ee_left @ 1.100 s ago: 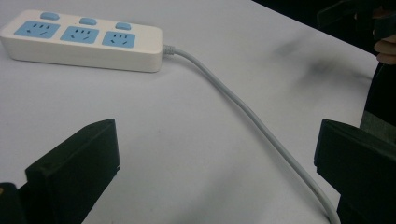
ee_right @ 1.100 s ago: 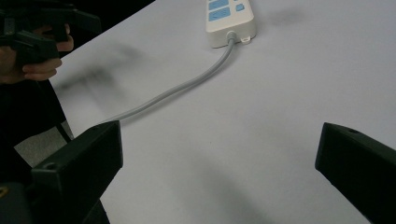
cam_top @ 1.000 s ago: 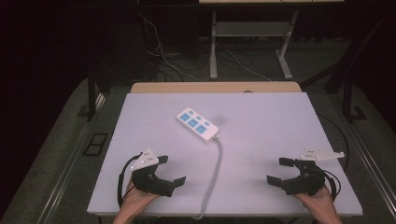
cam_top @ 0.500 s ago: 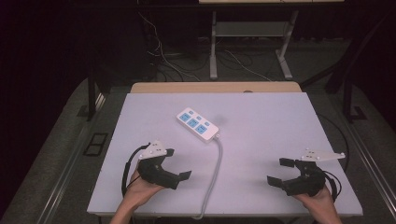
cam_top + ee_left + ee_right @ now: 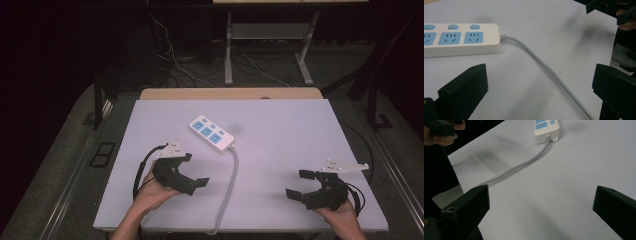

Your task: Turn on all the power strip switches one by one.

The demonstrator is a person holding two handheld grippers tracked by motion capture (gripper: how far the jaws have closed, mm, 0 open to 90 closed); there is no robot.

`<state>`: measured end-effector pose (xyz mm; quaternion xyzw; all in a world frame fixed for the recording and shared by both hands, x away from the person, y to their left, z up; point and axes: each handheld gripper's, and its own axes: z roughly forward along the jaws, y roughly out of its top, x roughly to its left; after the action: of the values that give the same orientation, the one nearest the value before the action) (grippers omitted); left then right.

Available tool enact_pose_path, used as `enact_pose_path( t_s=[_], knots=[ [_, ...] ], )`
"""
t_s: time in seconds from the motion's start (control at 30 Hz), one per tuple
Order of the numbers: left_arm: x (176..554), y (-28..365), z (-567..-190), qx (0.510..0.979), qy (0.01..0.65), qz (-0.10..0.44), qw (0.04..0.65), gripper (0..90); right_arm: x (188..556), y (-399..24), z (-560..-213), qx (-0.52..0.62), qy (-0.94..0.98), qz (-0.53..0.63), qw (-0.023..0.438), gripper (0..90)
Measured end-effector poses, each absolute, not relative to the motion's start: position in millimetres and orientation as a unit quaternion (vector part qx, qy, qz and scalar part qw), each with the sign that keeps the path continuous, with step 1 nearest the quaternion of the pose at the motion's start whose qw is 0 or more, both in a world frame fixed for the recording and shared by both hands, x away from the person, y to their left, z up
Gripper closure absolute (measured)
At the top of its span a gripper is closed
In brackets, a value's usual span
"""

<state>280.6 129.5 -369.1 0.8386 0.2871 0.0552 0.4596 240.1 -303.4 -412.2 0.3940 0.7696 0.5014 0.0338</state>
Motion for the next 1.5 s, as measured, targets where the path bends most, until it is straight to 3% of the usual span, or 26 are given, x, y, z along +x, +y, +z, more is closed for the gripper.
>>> enact_pose_path(
  t_s=[1.5],
  knots=[
    [347,113,-337,0.859,0.268,0.041,0.434,0.0,239,-304,-413,0.391,0.770,0.502,0.032,0.6]
  ],
)
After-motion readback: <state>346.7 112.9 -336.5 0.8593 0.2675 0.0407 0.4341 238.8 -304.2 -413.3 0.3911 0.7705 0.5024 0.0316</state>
